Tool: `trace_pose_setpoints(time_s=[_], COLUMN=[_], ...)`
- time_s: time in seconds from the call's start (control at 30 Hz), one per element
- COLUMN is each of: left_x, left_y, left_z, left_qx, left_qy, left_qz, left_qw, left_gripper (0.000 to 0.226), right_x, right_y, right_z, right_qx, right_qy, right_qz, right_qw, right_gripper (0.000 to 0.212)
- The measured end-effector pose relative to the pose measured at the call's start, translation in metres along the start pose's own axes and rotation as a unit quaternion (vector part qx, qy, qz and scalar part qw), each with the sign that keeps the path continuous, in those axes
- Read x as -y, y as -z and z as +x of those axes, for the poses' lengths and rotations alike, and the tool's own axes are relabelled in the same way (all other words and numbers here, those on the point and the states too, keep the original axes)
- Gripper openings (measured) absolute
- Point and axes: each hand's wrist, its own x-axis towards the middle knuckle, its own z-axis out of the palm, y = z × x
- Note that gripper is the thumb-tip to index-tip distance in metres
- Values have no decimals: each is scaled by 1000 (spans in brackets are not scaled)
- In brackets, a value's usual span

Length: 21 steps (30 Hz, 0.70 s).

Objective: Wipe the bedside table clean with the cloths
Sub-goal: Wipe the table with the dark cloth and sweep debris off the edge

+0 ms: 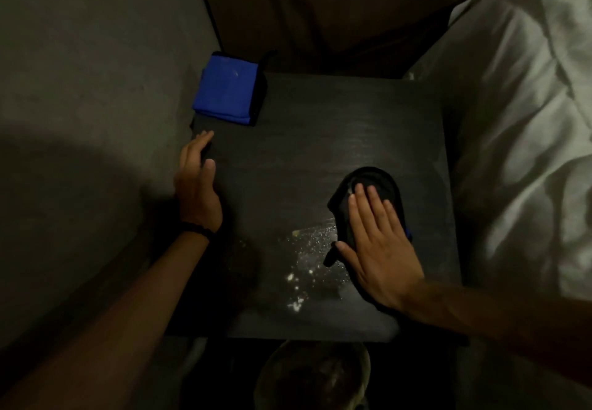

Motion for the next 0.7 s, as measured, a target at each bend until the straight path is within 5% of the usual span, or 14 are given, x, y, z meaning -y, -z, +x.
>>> trace_pose_setpoints(time_s=[0.17,0.7], left_x=[1,4], left_y=[8,28], left_z=[14,20], left_qx=[-21,93], left_qy=[122,120], left_qz=[-151,-192], left_qw=[981,970], left_gripper=[42,47], right_x=[39,152], right_y=[5,24], right_z=[23,86], right_qx=[-16,-1], right_qy=[38,189], right_qz=[4,18], right_qw=[999,982], right_gripper=[76,78])
